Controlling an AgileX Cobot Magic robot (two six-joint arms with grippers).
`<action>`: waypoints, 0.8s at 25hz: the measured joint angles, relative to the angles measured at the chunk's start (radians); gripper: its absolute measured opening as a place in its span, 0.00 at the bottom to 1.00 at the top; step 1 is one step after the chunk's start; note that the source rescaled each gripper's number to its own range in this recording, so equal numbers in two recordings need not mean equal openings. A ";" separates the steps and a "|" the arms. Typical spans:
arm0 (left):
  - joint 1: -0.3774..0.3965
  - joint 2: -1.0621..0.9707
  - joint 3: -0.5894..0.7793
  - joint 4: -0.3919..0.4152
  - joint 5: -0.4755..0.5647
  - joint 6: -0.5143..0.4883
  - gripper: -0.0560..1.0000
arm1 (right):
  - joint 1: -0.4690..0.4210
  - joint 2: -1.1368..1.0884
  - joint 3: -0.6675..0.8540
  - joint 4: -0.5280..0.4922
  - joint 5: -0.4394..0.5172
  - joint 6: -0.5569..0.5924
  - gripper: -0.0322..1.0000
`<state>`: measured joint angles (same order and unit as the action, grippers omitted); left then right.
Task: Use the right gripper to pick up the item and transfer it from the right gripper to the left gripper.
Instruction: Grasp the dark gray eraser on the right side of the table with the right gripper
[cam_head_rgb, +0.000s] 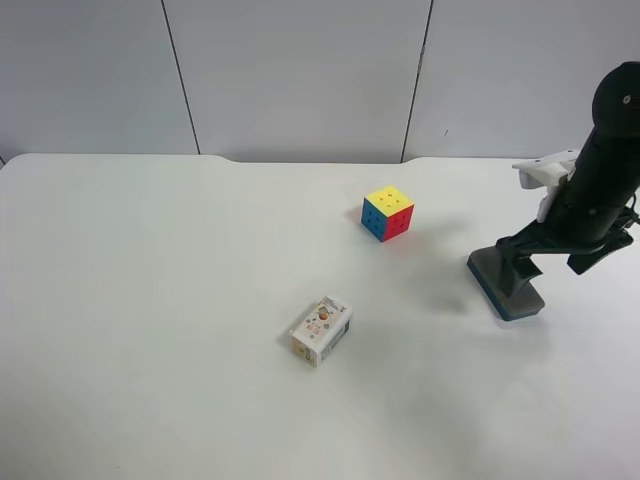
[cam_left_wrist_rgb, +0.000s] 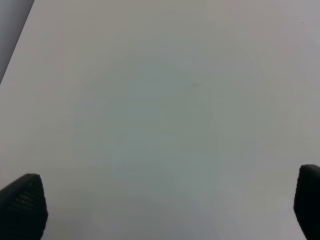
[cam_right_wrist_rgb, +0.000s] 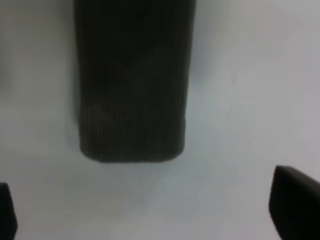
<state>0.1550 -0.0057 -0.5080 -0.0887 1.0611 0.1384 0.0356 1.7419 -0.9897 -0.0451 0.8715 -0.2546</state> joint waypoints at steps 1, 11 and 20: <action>0.000 0.000 0.000 0.000 0.000 0.000 1.00 | 0.000 0.014 0.000 -0.004 -0.015 -0.004 1.00; 0.000 0.000 0.000 0.000 0.000 0.000 1.00 | 0.000 0.122 0.000 -0.019 -0.135 -0.046 1.00; 0.000 0.000 0.000 0.000 0.000 0.000 1.00 | 0.000 0.181 -0.001 0.007 -0.173 -0.085 1.00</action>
<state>0.1550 -0.0057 -0.5080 -0.0887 1.0611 0.1384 0.0356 1.9227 -0.9905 -0.0384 0.6983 -0.3395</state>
